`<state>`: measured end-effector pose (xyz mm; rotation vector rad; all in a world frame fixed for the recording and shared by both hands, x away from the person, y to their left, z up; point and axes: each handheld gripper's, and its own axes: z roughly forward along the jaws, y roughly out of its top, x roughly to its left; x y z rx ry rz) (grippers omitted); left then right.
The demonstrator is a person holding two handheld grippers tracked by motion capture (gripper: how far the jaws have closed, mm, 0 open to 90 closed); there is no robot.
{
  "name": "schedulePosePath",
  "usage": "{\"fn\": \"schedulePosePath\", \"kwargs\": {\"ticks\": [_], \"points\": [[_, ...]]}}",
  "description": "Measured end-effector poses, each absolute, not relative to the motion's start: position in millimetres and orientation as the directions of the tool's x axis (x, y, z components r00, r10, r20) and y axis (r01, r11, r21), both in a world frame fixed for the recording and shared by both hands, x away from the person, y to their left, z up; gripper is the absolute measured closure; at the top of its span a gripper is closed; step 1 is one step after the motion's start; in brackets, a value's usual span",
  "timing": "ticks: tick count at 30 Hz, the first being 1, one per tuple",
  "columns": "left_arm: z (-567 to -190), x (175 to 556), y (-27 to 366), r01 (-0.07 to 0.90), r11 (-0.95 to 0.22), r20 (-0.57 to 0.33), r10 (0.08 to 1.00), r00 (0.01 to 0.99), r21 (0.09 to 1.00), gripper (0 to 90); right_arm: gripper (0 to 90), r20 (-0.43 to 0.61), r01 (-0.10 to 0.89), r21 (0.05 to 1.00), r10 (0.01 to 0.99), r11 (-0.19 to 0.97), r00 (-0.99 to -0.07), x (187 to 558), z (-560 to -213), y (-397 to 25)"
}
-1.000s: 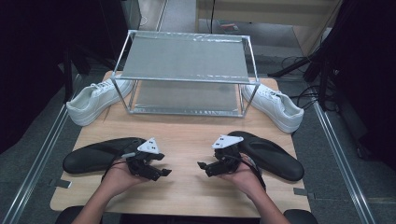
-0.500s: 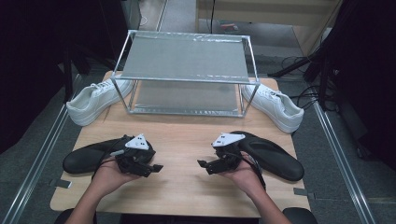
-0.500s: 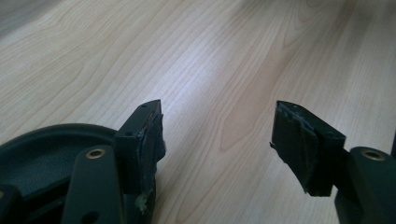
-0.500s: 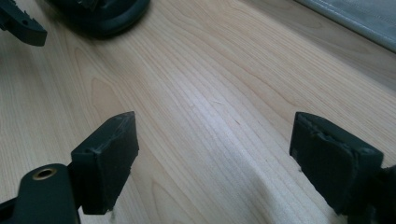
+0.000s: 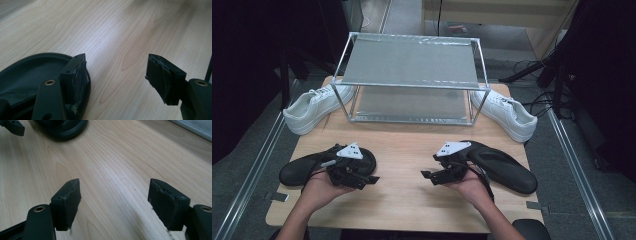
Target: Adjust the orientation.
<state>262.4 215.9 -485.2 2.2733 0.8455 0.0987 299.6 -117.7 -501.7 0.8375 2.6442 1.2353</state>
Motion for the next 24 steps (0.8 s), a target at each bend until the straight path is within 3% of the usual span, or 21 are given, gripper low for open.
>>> {"fn": "schedulePosePath", "kwargs": {"ticks": [9,24], "points": [[-481,259,236,0.562,-0.526,-0.146,0.634,0.759,0.638,34.8,29.9,0.082,0.406,0.74,0.526,0.536,-0.846,301,-501,-114],[-472,254,263,0.596,-0.484,-0.155,0.679,0.717,0.641,36.2,35.8,0.1,0.404,0.741,0.506,0.537,-0.856,304,-499,-108]]}}
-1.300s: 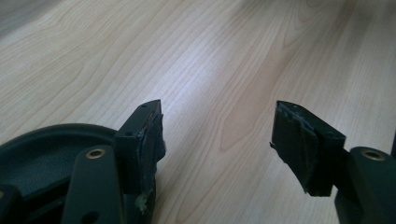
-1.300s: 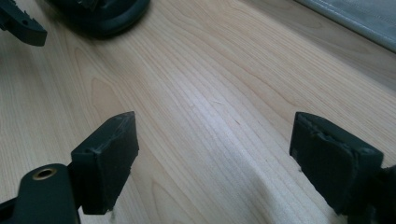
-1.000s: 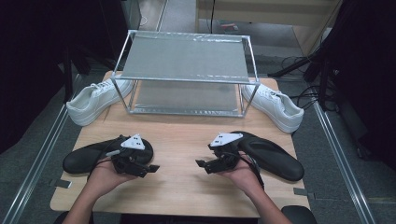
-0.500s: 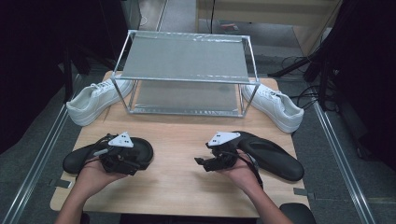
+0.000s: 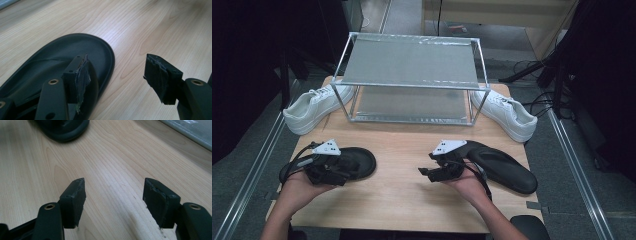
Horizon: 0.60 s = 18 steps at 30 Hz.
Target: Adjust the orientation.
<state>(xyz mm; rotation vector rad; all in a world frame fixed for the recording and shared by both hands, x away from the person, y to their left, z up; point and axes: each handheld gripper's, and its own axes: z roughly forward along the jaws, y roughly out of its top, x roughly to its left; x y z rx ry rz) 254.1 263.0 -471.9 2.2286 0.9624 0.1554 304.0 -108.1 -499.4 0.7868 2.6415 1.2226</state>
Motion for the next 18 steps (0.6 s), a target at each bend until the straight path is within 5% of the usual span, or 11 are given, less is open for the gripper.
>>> {"fn": "schedulePosePath", "kwargs": {"ticks": [18], "points": [[-472,245,300,0.627,-0.435,-0.144,0.737,0.66,0.647,35.8,36.6,0.102,0.4,0.737,0.495,0.545,-0.863,308,-499,-103]]}}
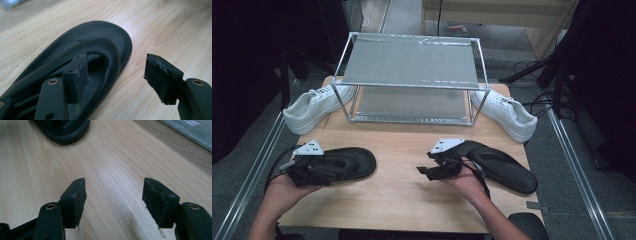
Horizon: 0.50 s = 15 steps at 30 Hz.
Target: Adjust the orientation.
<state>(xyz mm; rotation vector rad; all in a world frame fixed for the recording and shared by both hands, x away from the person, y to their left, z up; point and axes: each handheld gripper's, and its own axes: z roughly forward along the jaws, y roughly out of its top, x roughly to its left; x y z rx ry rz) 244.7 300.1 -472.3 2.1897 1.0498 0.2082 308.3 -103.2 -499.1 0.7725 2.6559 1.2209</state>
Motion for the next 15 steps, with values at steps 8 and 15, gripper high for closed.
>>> {"fn": "schedulePosePath", "kwargs": {"ticks": [8,15], "points": [[-488,249,308,0.662,-0.424,-0.176,0.746,0.642,0.618,37.8,36.8,0.1,0.399,0.732,0.493,0.552,-0.864,309,-500,-102],[-501,255,307,0.639,-0.46,-0.157,0.723,0.672,0.617,42.5,36.9,0.097,0.399,0.727,0.491,0.559,-0.866,309,-501,-100]]}}
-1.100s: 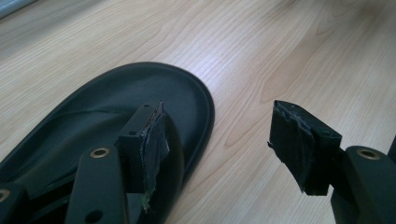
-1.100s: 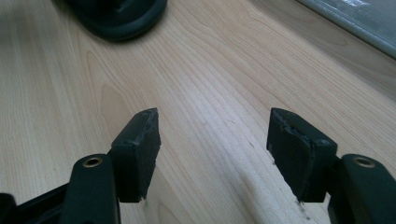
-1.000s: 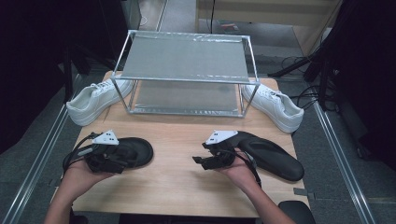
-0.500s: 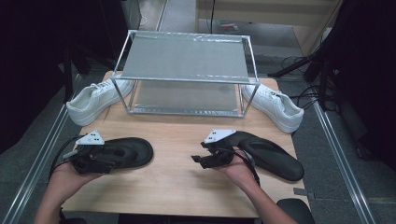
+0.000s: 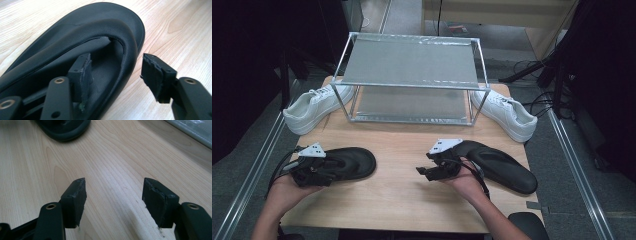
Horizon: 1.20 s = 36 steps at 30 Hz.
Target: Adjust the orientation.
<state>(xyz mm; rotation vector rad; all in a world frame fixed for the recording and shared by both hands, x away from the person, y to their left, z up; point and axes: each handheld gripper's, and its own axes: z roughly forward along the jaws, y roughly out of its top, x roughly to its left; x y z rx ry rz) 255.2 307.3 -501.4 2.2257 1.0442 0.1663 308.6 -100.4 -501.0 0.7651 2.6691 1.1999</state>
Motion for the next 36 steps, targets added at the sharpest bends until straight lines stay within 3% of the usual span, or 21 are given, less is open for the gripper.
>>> {"fn": "schedulePosePath", "kwargs": {"ticks": [5,6,10,14,21,26,36], "points": [[-506,256,312,0.61,-0.474,-0.163,0.689,0.706,0.636,47.5,37.7,0.095,0.398,0.724,0.491,0.563,-0.866,308,-502,-99],[-506,256,312,0.594,-0.482,-0.154,0.679,0.718,0.644,52.8,37.9,0.096,0.399,0.725,0.491,0.562,-0.866,309,-502,-99],[-506,257,312,0.599,-0.485,-0.168,0.671,0.722,0.637,54.6,37.9,0.098,0.402,0.72,0.49,0.566,-0.866,309,-503,-97],[-506,256,310,0.583,-0.505,-0.171,0.645,0.745,0.636,65.4,38.0,0.097,0.402,0.715,0.488,0.572,-0.867,309,-503,-97],[-504,256,307,0.567,-0.535,-0.148,0.633,0.76,0.626,69.8,38.8,0.098,0.4,0.713,0.482,0.576,-0.87,309,-504,-96],[-503,255,303,0.539,-0.559,-0.143,0.599,0.788,0.63,78.4,39.3,0.105,0.403,0.717,0.483,0.569,-0.869,309,-504,-96],[-493,257,297,0.594,-0.523,-0.182,0.638,0.749,0.611,79.7,39.2,0.107,0.404,0.716,0.483,0.569,-0.869,309,-504,-96]]}}
